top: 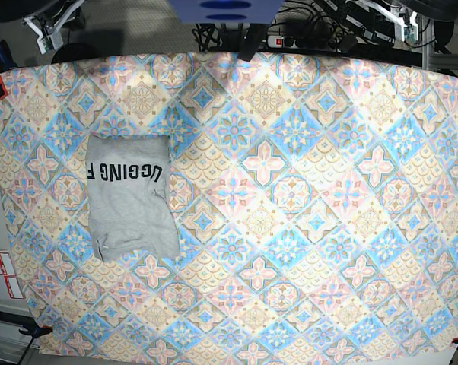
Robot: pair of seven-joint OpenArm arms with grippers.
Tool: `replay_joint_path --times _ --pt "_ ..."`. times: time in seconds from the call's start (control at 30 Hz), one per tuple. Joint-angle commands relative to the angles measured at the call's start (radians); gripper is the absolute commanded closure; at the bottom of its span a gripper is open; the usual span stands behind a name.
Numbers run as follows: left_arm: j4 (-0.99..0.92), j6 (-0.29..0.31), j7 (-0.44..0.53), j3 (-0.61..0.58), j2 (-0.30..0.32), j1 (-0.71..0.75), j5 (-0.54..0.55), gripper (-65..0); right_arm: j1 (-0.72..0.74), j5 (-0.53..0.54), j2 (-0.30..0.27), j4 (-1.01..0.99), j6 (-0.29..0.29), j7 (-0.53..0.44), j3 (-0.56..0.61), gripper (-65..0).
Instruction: Fold the T-shirt properly
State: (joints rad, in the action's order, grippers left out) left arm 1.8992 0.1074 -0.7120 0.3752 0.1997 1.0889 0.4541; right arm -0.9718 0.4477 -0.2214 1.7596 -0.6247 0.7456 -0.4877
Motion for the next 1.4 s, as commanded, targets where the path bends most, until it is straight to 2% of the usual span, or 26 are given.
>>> replay_joint_path --times 0.0,0.07,0.17,0.3,0.47,0.8,0.9,1.03,1.2,1.37 --pt "-0.039 -0.004 0.004 0.000 0.005 0.000 0.001 0.0 -0.014 -0.003 -0.009 -0.048 -0.002 -0.005 -0.007 0.0" --pt "-0.152 -0.004 0.004 -0.045 0.010 -0.056 0.001 0.0 -0.012 -0.022 -0.009 -0.163 -0.002 -0.008 -0.006 0.0" --pt "-0.313 -0.004 0.015 -0.094 0.036 -0.120 -0.001 0.0 0.067 -0.082 -0.009 -0.292 -0.002 -0.010 0.022 0.0" --pt "-0.528 -0.005 0.150 -0.204 0.047 -0.206 -0.044 0.0 0.178 -0.178 -0.009 -0.493 -0.002 -0.022 0.076 0.0" --pt "-0.771 -0.010 0.318 -0.330 0.047 -0.299 -0.122 0.0 0.293 -0.223 -0.009 -0.734 -0.002 -0.137 0.108 0.0" --pt "-1.131 -0.011 0.467 -0.491 0.047 -0.517 -0.123 0.0 0.498 -0.277 -0.009 -1.151 -0.002 -0.332 0.122 0.0" --pt "-1.234 -0.011 0.507 -0.537 0.047 -0.582 -0.123 0.0 0.534 -0.277 -0.009 -1.236 -0.002 -0.392 0.122 0.0" --pt "-1.418 -0.011 0.642 -0.658 0.045 -0.682 -0.123 0.0 0.589 -0.277 -0.009 -1.341 -0.001 -0.489 0.142 0.0" --pt "-1.556 -0.011 0.742 -0.760 0.024 -0.766 -0.122 0.0 0.627 -0.277 -0.009 -1.407 -0.001 -0.576 0.203 0.0" --pt "-1.579 -0.011 0.756 -0.799 0.002 -0.803 -0.123 0.0 0.673 -0.277 0.080 -1.452 0.002 -0.642 0.203 0.0"
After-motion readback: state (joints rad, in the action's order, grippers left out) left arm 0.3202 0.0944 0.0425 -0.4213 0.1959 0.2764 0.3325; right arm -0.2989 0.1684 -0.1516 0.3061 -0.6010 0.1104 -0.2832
